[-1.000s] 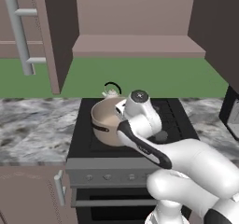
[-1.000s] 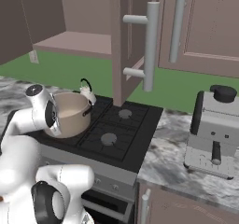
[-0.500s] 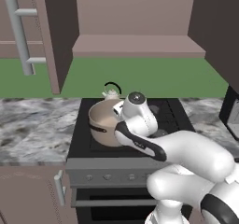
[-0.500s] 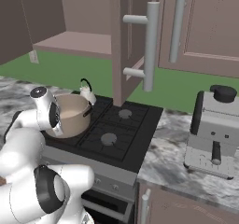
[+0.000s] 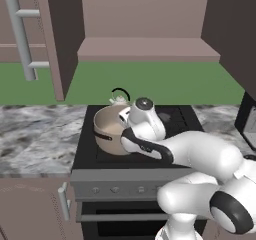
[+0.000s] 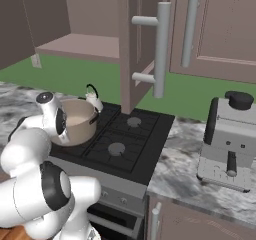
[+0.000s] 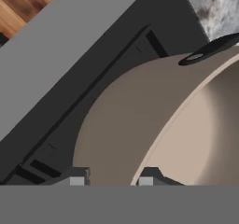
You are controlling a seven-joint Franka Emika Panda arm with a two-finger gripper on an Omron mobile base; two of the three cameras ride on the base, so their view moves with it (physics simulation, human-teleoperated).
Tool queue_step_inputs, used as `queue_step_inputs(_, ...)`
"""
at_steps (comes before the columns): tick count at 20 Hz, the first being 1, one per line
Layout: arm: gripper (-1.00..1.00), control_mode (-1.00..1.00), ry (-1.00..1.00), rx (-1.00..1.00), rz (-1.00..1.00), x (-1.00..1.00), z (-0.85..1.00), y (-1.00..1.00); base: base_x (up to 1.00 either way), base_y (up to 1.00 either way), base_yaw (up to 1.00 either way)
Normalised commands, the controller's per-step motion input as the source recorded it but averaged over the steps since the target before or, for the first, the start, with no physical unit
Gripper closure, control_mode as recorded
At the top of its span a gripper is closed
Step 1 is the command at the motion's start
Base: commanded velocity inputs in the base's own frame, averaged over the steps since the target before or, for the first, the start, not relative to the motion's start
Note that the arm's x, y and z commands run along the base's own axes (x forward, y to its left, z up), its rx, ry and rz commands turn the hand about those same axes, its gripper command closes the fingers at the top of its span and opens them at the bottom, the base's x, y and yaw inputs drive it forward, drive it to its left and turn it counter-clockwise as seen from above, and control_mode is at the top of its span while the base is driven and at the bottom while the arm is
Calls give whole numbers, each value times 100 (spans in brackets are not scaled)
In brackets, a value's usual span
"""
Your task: Pick the kettle from the cabinet and place it on a stove burner. Then pick the pot from the counter and place it on another stove burner. Finally, turn both burners on.
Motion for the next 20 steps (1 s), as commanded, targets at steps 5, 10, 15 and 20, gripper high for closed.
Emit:
queue_step_inputs(5,100,-100,0,0,2,4,-18,2,0,0,0)
queue_step_inputs(10,-100,-100,0,0,2,0,-19,1,0,0,0)
queue_step_inputs(15,-100,-100,0,0,1,-1,-10,0,0,0,0)
queue_step_inputs(20,-100,-100,0,0,0,-9,2,0,0,0,0)
